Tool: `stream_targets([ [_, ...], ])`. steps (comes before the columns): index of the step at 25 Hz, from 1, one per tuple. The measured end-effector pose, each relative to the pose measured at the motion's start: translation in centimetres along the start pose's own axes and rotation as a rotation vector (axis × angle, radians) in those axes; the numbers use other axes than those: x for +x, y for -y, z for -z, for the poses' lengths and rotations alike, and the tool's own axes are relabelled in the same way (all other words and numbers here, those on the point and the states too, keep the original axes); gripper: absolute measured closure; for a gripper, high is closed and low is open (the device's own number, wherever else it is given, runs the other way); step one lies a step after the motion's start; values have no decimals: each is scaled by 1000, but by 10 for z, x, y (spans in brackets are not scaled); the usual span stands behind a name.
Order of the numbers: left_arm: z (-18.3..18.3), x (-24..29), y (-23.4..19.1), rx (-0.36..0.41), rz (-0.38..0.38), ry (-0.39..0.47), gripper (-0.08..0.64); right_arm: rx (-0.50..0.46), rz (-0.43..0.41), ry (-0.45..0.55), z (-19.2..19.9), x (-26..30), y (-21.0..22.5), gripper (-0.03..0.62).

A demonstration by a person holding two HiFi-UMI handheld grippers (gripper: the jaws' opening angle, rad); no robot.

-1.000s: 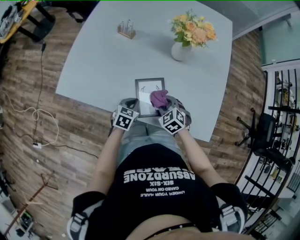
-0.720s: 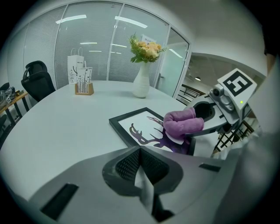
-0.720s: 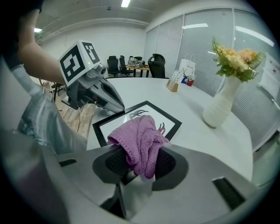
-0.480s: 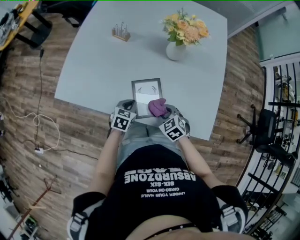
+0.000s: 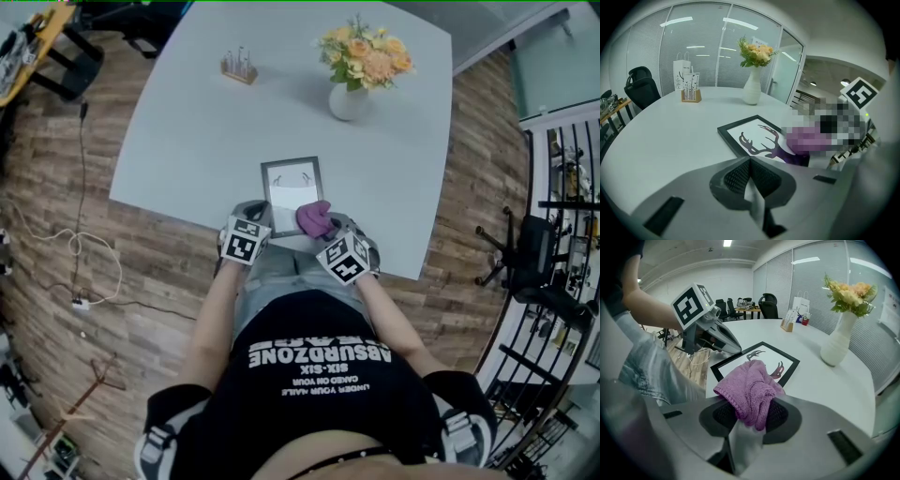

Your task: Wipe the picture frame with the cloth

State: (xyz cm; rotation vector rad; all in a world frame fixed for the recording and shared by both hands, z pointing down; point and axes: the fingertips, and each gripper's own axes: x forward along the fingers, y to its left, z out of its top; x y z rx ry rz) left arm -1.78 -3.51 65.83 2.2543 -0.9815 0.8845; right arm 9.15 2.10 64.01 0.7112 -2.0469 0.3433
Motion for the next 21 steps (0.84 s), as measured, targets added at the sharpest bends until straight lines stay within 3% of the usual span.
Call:
stream_targets([
  [21,2,0,0,6,3,-2,554,-45,23,-7,1,5,-3,457],
])
